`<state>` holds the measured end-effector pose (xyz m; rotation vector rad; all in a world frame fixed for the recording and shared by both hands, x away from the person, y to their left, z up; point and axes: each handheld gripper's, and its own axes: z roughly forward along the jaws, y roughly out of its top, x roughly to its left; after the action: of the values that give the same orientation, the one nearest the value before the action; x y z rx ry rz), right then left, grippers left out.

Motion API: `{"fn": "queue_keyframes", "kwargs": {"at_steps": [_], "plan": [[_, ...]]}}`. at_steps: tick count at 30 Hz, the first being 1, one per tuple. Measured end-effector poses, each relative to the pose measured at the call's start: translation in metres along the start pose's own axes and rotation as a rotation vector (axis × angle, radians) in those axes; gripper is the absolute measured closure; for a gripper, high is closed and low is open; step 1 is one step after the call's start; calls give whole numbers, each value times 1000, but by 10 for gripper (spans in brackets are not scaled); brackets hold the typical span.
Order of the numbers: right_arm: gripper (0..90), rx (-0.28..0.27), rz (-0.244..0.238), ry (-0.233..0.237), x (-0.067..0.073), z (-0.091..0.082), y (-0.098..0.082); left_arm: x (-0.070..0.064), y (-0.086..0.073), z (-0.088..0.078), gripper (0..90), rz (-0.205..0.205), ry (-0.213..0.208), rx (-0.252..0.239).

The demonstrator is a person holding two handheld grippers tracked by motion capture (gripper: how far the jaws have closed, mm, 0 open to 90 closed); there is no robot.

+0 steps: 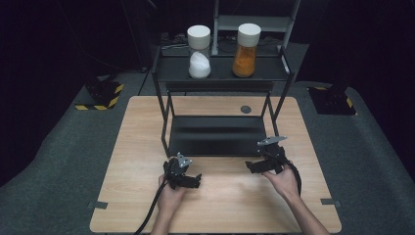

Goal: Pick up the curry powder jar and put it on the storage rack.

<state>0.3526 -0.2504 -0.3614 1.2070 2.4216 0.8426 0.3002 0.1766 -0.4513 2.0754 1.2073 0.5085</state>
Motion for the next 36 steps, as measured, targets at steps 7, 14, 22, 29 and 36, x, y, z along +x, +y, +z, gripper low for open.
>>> {"fn": "queue_keyframes", "kwargs": {"at_steps": [7,14,22,29,36], "plan": [[55,14,1,-31,11,15,-12,0,0,0,6,0,0,0],[55,21,12,-60,21,30,-25,0,0,0,6,0,0,0],[57,2,25,-73,26,39,-41,0,0,0,5,0,0,0],[49,-61,42,-90,31,43,-60,0,0,0,5,0,0,0],[41,-123,66,-70,26,45,-78,0,0,0,5,0,0,0]]}}
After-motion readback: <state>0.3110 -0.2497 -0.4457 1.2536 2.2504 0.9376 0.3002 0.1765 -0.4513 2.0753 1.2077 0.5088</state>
